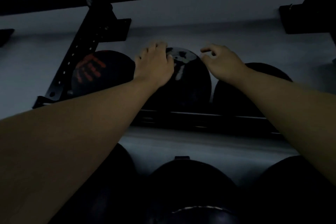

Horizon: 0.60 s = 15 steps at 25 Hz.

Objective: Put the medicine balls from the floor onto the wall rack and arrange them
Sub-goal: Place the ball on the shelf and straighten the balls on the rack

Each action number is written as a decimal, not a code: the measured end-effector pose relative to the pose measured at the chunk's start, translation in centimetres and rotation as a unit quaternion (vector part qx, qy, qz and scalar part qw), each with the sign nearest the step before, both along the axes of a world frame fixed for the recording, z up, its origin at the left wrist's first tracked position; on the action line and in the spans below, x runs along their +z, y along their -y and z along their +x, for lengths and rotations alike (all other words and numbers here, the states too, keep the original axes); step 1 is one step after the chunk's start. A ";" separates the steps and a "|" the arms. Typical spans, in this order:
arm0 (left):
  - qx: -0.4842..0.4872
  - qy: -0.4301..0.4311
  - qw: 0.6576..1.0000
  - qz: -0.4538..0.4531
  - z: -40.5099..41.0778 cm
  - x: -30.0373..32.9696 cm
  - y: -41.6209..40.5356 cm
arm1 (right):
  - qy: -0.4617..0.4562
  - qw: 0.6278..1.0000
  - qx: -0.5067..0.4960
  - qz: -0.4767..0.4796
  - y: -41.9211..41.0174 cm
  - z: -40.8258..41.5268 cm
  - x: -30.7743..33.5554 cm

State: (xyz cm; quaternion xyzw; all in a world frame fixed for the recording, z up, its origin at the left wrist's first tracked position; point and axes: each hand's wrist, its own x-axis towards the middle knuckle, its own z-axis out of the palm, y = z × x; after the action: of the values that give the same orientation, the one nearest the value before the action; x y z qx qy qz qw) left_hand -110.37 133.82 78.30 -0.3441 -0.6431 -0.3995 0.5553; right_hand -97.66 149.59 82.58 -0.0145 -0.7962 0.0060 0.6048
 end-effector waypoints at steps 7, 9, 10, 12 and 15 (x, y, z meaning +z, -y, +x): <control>-0.155 0.040 0.986 -0.036 -5.8 -1.3 1.1 | 0.048 0.990 -0.112 0.065 6.3 -6.5 -1.5; -0.180 0.034 0.983 -0.020 -5.9 -1.5 0.0 | 0.045 0.989 -0.126 0.067 6.0 -6.5 -1.9; -0.185 0.031 0.982 -0.006 -5.8 -1.5 -0.6 | 0.048 0.988 -0.127 0.070 5.7 -6.5 -2.0; -0.175 0.015 0.984 0.019 -5.6 -1.6 -1.4 | 0.056 0.987 -0.125 0.078 5.0 -6.2 -1.6; -0.159 0.005 0.987 0.025 -5.1 -1.6 -2.1 | 0.060 0.987 -0.124 0.085 3.6 -5.8 -1.2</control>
State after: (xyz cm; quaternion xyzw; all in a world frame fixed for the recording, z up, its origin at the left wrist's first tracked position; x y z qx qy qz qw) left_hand -115.42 135.96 76.71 -0.4263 -0.5729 -0.5001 0.4898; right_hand -103.49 145.97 81.34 -0.0619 -0.8209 -0.1373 0.5509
